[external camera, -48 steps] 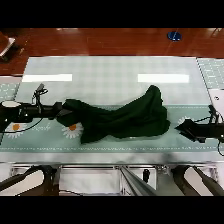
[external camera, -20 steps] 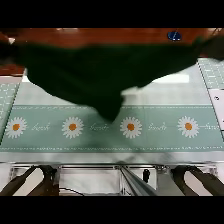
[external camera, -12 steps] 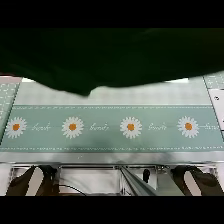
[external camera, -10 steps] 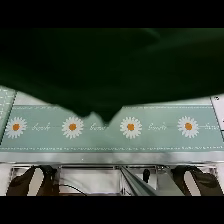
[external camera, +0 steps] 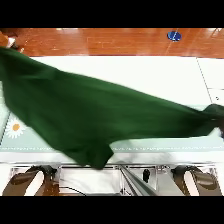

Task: Fold the shirts.

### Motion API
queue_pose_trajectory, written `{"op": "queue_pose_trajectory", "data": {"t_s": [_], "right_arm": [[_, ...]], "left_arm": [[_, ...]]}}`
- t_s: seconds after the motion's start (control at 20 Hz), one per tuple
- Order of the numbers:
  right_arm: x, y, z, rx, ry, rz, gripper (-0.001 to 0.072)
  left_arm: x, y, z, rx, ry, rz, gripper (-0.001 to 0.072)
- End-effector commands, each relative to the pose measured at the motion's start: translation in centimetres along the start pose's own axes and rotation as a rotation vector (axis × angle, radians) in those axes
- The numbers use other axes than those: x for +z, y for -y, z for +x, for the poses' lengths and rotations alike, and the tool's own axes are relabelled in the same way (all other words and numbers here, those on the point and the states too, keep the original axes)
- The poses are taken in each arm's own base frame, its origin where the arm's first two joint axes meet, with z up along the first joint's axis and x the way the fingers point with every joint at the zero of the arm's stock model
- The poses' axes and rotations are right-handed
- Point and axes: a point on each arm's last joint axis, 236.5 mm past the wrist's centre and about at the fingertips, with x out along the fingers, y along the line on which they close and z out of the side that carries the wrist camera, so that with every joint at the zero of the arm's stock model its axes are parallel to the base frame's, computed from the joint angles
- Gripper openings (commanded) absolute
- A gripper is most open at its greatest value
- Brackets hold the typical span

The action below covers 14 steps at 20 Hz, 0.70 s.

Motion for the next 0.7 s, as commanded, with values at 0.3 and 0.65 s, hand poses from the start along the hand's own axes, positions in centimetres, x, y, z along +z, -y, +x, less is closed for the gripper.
{"op": "queue_pose_trajectory", "data": {"t_s": [0.3,0.65], "right_arm": [[-0.2,6.3,20.7,-0.04,-0.229,0.207,0.003],[1.2,8.3,26.4,-0.06,-0.427,0.261,0.0412]], "left_arm": [[-9.6,0.5,20.8,-0.261,-0.376,-0.483,0.002],[-13.3,2.1,22.5,-0.307,-0.531,-0.503,0.0507]]}}
